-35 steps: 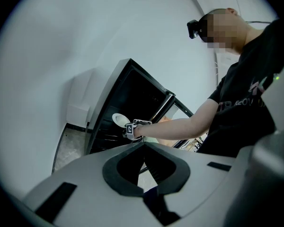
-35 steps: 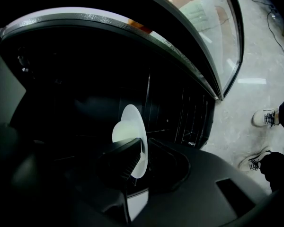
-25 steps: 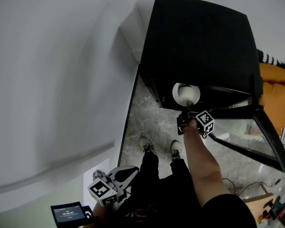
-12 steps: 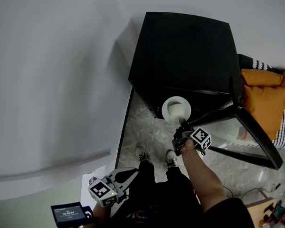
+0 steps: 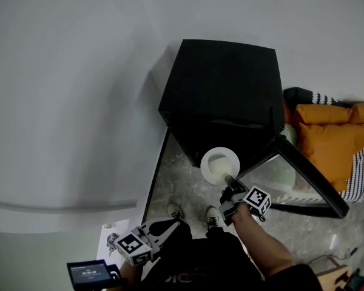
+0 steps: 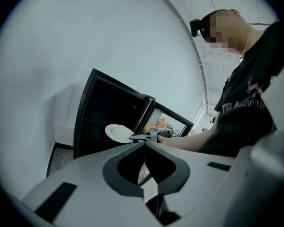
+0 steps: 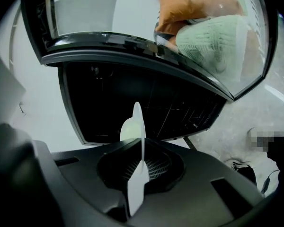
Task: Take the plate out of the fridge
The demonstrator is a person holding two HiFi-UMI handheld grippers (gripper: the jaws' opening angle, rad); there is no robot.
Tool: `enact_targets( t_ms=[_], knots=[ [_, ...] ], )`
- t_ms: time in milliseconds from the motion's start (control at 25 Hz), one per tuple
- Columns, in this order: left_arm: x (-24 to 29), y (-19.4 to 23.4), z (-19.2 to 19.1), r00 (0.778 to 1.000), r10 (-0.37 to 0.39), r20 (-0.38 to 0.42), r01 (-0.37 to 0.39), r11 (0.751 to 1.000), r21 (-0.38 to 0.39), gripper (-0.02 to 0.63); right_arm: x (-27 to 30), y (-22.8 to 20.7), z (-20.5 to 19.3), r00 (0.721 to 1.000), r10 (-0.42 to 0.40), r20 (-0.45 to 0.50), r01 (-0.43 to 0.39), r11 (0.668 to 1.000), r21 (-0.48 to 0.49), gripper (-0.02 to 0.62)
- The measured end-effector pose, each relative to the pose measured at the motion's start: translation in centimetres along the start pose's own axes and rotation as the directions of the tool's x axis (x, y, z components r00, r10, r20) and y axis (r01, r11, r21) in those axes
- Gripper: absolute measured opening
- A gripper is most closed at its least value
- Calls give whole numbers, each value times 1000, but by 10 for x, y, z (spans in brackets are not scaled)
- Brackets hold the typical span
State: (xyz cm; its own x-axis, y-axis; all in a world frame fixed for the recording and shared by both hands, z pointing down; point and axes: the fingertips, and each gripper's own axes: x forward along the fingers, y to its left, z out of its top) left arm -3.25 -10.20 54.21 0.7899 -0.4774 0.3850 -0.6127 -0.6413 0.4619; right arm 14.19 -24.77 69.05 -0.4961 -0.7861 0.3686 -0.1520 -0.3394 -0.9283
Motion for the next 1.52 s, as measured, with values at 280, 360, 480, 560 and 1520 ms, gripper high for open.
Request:
enact_targets(
  t_ms=[280, 360, 480, 560, 1520],
  knots=[
    [-11, -4, -5, 999, -39, -2, 39, 997, 62, 5, -22, 35, -15, 999, 46, 14, -46, 999, 10, 16],
    [-17, -12, 8, 999, -49, -5, 49, 997, 67, 5, -34, 49, -22, 997, 65, 30, -66, 998, 21, 17],
    [-33, -9, 15, 998, -64, -11, 64, 994, 91, 5, -49, 69, -35, 995, 82, 64, -85, 996, 36, 17],
    [-46, -4, 14, 997, -78, -17, 79, 991, 108, 5, -55, 80, -45, 992, 91, 85, -95, 995, 40, 17],
    [-109, -14, -13, 985, -159, 70, 152, 984, 98, 5, -78, 262, -5, 919, 225, 325, -191, 972, -135, 17]
  ],
)
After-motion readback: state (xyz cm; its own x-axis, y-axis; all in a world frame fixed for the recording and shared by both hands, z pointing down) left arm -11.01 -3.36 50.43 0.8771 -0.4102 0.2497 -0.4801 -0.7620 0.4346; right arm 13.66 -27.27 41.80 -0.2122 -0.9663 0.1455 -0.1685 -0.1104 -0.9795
